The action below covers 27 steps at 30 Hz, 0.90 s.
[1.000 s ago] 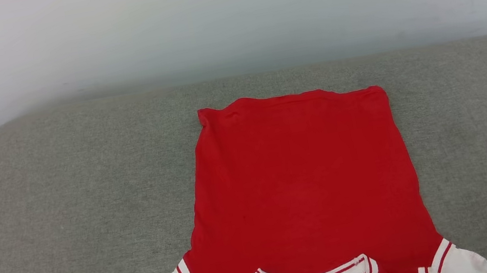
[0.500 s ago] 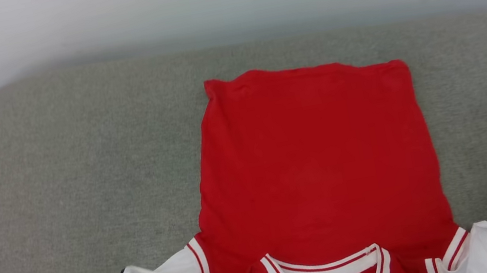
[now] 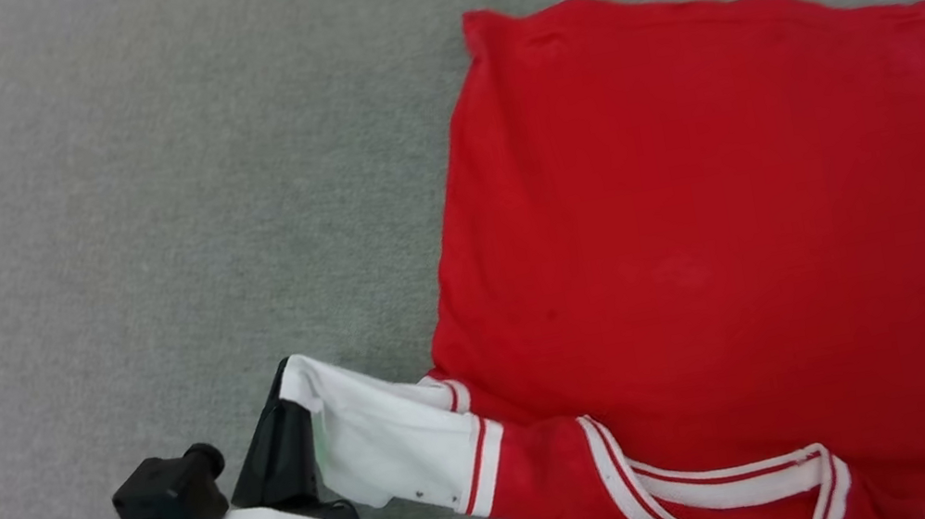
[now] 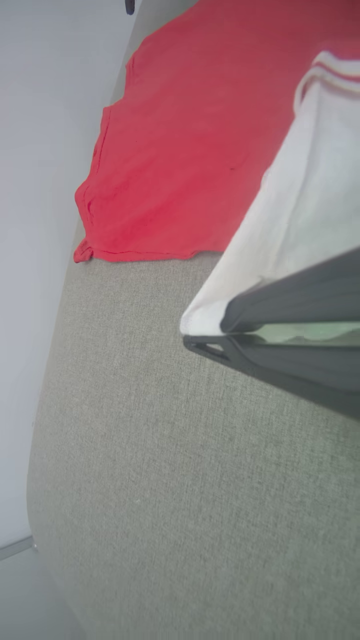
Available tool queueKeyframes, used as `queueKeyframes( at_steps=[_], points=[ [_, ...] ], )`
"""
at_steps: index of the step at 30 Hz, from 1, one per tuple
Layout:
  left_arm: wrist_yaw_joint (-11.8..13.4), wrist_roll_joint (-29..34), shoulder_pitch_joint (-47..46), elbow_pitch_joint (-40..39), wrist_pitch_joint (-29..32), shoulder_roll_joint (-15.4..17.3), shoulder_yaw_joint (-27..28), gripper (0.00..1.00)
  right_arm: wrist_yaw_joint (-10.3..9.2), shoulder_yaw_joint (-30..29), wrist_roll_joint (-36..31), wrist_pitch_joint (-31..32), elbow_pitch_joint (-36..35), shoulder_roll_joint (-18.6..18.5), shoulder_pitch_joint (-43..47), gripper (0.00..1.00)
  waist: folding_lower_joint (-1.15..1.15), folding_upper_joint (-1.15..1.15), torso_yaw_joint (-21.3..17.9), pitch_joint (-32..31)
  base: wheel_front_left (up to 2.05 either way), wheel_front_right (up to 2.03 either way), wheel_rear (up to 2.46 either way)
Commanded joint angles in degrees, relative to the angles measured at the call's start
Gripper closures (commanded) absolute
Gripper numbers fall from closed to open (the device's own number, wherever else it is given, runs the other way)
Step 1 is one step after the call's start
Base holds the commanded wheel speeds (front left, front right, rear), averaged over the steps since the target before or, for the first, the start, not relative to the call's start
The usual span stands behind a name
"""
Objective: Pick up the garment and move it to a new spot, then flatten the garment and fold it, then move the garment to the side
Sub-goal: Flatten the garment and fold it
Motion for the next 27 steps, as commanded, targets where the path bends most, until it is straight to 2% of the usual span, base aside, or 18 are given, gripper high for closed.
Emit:
queueKeyframes(
  at_steps=[1, 8, 14, 15, 16, 18, 21, 27],
  points=[
    [-0.3, 0.3, -1.3, 0.0, -0.3, -0.6, -0.4, 1.0, -0.04, -0.4, -0.7, 0.9, 0.6, 0.2, -1.6, 0.0, -0.01, 0.0, 3.1, 3.1, 0.0, 0.0, 0.0],
    [-1.3, 1.2, -3.7, 0.5, -1.3, -2.0, -2.1, 1.0, -0.04, -3.4, -5.7, 5.8, 4.4, 1.4, -6.2, 0.0, -0.01, 0.0, 5.0, 5.4, 0.0, 0.0, 0.0],
    [-1.6, 1.2, -4.4, 1.1, -1.7, -2.5, -2.6, 1.0, -0.04, -6.0, -8.0, 12.2, 7.9, 4.3, -4.1, 0.0, -0.01, 0.0, 5.1, 6.1, 0.0, 0.0, 0.0],
    [-1.7, 1.3, -4.4, 1.2, -1.7, -2.5, -2.7, 1.0, -0.05, -6.3, -8.4, 13.1, 8.0, 4.7, -3.7, 0.02, -0.01, 0.0, 5.1, 6.2, 0.0, 0.0, 0.0],
    [-1.8, 1.3, -4.6, 1.1, -1.7, -2.6, -2.8, 1.0, -0.06, -6.5, -8.8, 13.7, 7.8, 4.8, -3.6, 0.51, -0.01, 0.0, 5.1, 6.4, 0.0, 0.0, 0.0],
    [-1.9, 1.2, -5.2, 1.2, -1.7, -2.7, -3.0, 1.0, -0.06, -6.8, -8.9, 14.6, 7.6, 5.3, -3.6, 1.0, -0.01, 0.0, 5.1, 6.7, 0.0, 0.0, 0.0],
    [-2.0, 1.2, -5.5, 1.5, -2.1, -2.9, -3.1, 1.0, -0.04, -6.5, -9.0, 14.6, 6.0, 5.7, -4.1, 1.0, -0.01, 0.0, 5.1, 6.9, 0.0, 0.0, 0.0],
    [-2.5, 0.2, -4.9, 3.0, -2.2, -3.2, -3.3, 1.0, -0.03, -3.3, -8.2, 12.5, 1.3, 2.8, -5.4, 1.0, -0.01, 0.0, 4.6, 4.7, 0.0, 0.0, 0.0]
  ],
)
